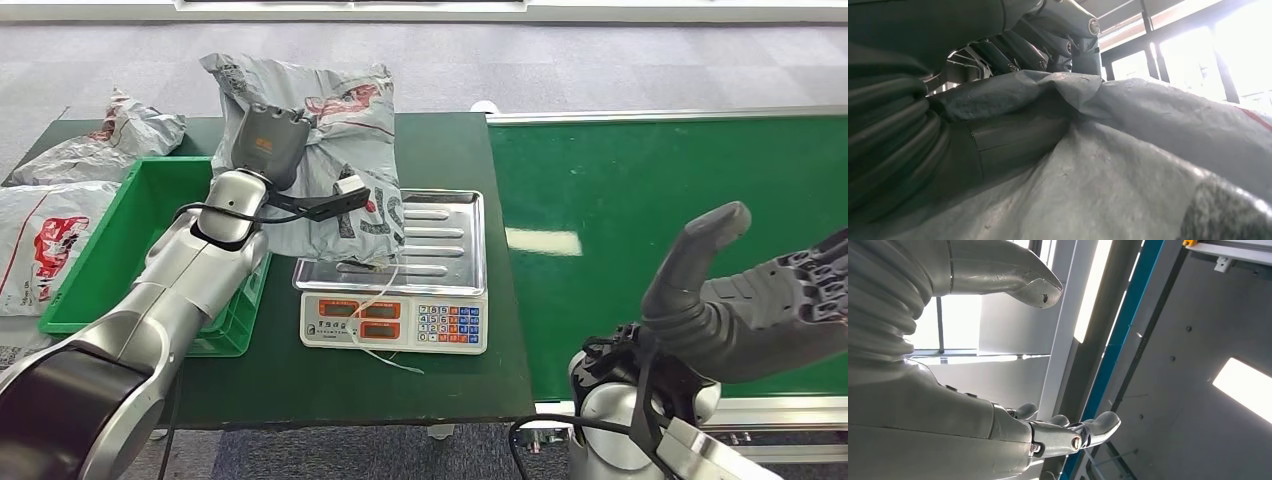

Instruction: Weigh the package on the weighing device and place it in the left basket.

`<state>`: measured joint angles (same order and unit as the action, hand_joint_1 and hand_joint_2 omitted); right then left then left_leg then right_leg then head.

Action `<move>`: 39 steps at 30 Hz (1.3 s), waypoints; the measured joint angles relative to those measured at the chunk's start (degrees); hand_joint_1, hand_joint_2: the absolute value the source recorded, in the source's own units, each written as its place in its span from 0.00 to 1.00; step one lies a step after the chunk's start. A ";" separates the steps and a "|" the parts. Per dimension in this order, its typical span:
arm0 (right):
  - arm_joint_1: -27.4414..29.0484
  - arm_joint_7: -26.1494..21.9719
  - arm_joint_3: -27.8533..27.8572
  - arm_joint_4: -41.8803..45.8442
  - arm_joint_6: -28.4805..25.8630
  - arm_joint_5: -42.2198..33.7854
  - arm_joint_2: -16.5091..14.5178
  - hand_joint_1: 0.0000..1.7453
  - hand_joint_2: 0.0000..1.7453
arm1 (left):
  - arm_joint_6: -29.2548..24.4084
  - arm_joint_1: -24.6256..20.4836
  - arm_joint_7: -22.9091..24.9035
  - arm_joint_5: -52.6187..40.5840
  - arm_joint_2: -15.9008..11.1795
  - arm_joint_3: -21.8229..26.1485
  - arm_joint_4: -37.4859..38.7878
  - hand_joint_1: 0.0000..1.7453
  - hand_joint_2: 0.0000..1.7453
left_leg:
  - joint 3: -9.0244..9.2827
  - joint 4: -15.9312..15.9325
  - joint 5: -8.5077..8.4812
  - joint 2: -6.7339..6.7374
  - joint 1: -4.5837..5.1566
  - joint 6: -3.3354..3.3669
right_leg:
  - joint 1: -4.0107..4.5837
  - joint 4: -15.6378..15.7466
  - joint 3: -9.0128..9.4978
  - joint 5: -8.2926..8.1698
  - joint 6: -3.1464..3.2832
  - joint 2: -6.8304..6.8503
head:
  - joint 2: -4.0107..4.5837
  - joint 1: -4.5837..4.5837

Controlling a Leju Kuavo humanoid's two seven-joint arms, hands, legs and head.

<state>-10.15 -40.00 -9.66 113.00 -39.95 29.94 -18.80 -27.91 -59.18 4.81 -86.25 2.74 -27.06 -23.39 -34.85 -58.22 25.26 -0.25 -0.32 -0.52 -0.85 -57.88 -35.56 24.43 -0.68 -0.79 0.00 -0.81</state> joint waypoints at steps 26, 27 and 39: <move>1.63 0.00 0.36 0.00 0.00 -1.57 0.30 0.00 1.00 | 6.09 -2.43 21.13 2.01 -12.33 14.09 0.48 1.00 1.00 | -0.05 0.04 -0.05 0.30 -0.20 -0.13 | 0.18 -0.04 -0.18 -0.03 0.14 -0.23 | 0.00 0.00; 1.65 0.00 0.39 0.00 0.00 -1.57 0.31 0.00 1.00 | 6.07 -2.41 21.21 2.63 -13.19 15.10 0.85 1.00 1.00 | -0.05 0.04 -0.06 0.28 -0.20 -0.15 | 0.21 -0.04 -0.19 -0.02 0.16 -0.21 | 0.00 0.00; 1.71 0.00 0.76 0.00 0.00 -1.56 0.31 0.00 1.00 | 5.75 -2.18 21.47 3.75 -17.00 19.40 2.85 1.00 1.00 | -0.12 0.04 -0.07 -0.02 -0.22 -0.15 | 0.19 -0.04 -0.12 0.01 0.19 0.06 | 0.00 0.00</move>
<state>-8.45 -40.00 -8.89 113.00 -39.95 28.38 -18.49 -22.16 -61.36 26.28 -82.49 -14.26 -7.65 -20.54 -34.97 -58.18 25.19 -0.28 -0.54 -0.68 -0.66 -57.92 -35.68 24.44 -0.50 -0.74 0.00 -0.81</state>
